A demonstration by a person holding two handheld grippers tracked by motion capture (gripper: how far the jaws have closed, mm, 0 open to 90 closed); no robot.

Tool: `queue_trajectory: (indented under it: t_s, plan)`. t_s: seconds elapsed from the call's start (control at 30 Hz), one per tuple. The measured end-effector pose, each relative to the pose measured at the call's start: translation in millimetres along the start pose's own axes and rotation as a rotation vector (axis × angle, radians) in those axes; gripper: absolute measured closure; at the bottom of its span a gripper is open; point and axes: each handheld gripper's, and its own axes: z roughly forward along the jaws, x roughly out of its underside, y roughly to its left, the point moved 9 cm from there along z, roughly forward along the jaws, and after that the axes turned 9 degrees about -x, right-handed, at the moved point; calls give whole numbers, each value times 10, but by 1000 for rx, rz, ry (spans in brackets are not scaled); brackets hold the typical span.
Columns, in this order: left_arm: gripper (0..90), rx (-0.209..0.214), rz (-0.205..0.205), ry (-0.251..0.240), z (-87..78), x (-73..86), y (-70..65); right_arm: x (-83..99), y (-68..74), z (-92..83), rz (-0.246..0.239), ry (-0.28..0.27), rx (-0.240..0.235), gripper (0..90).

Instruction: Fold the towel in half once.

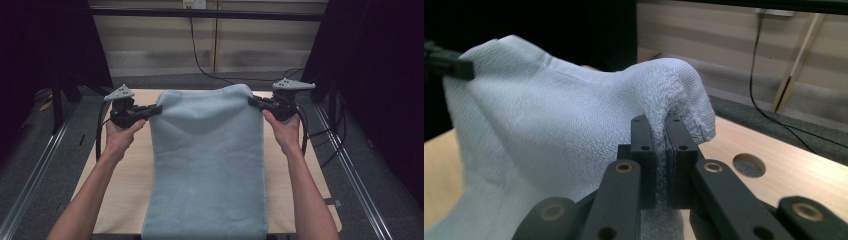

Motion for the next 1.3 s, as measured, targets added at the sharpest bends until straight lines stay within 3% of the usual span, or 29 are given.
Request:
queue_trajectory:
  t_s: [0.03, 0.2, 0.33, 0.37, 0.43, 0.57, 0.67, 0.73, 0.8, 0.9, 0.97, 1.0, 1.03, 1.07, 1.17, 1.3]
  plan:
    - [849, 21, -17, -3, -54, 64, -36, 56, 61, -41, -11, 14, -9, 856]
    - [849, 74, -16, 4, -318, 369, -265, 415, 362, -268, -20, 54, -59, 855]
    - [849, 148, -28, -17, -554, 562, -499, 705, 652, -476, -38, 83, -93, 854]
    - [849, 167, -16, -5, -595, 645, -543, 776, 712, -531, -35, 80, -104, 854]
    - [848, 163, -11, 42, -629, 845, -592, 962, 804, -621, -14, 83, -117, 854]
    - [848, 182, -21, 120, -671, 1196, -715, 1441, 1010, -660, 25, 153, -160, 854]
    - [844, 209, -16, 196, -720, 1455, -795, 1765, 1156, -645, 26, 235, -176, 853]
    - [841, 227, -18, 239, -763, 1624, -821, 1920, 1222, -653, 21, 269, -176, 853]
    - [840, 242, -45, 269, -810, 1783, -866, 2068, 1276, -675, 42, 296, -181, 851]
    - [835, 250, -32, 329, -848, 1994, -982, 2251, 1380, -719, 62, 340, -198, 851]
    - [821, 248, -29, 359, -843, 2090, -1043, 2393, 1421, -708, 62, 386, -196, 851]
    - [821, 231, 4, 390, -828, 2152, -1050, 2459, 1424, -697, 63, 406, -192, 851]
    - [822, 219, 18, 406, -801, 2192, -1039, 2498, 1418, -683, 72, 405, -191, 852]
    - [824, 234, 9, 418, -781, 2206, -1026, 2513, 1407, -670, 80, 404, -189, 852]
    - [833, 224, 4, 420, -689, 2184, -966, 2514, 1350, -601, 77, 409, -184, 857]
    - [837, 173, 24, 395, -514, 2104, -827, 2427, 1136, -445, 67, 410, -159, 858]
